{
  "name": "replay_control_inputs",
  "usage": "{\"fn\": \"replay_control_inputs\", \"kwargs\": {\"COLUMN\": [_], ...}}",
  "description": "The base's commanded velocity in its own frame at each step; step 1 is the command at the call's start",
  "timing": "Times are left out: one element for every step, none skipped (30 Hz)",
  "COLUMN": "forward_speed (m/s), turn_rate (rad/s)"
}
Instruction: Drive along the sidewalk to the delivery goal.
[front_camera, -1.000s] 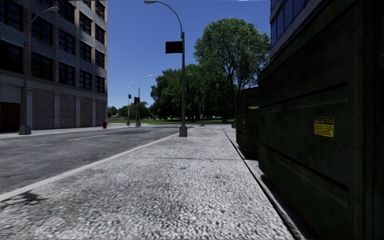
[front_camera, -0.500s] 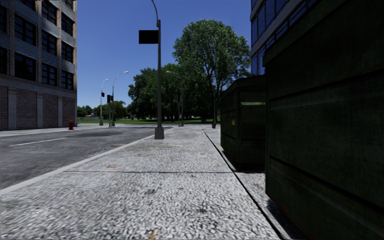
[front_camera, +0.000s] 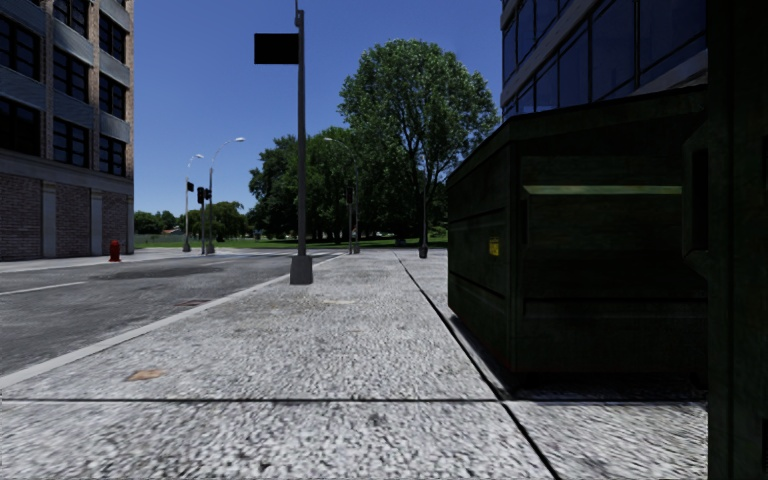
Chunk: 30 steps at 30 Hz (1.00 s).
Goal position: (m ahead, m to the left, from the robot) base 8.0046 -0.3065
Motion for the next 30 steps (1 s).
{"fn": "replay_control_inputs", "kwargs": {"forward_speed": [2.00,2.00,2.00,2.00,2.00,2.00,2.00,2.00,2.00,2.00,2.00,2.00,2.00,2.00,2.00,2.00,2.00,2.00,2.00,2.00,2.00,2.00,2.00,2.00,2.00,2.00,2.00,2.00,2.00,2.00], "turn_rate": [0.00,0.00,0.00,0.00,0.00,0.00,0.00,0.00,0.00,0.00,0.00,0.00,0.00,0.00,0.00,0.00,0.00,0.00,0.00,0.00,0.00,0.00,0.00,0.00,0.00,0.00,0.00,0.00,0.00,0.00]}}
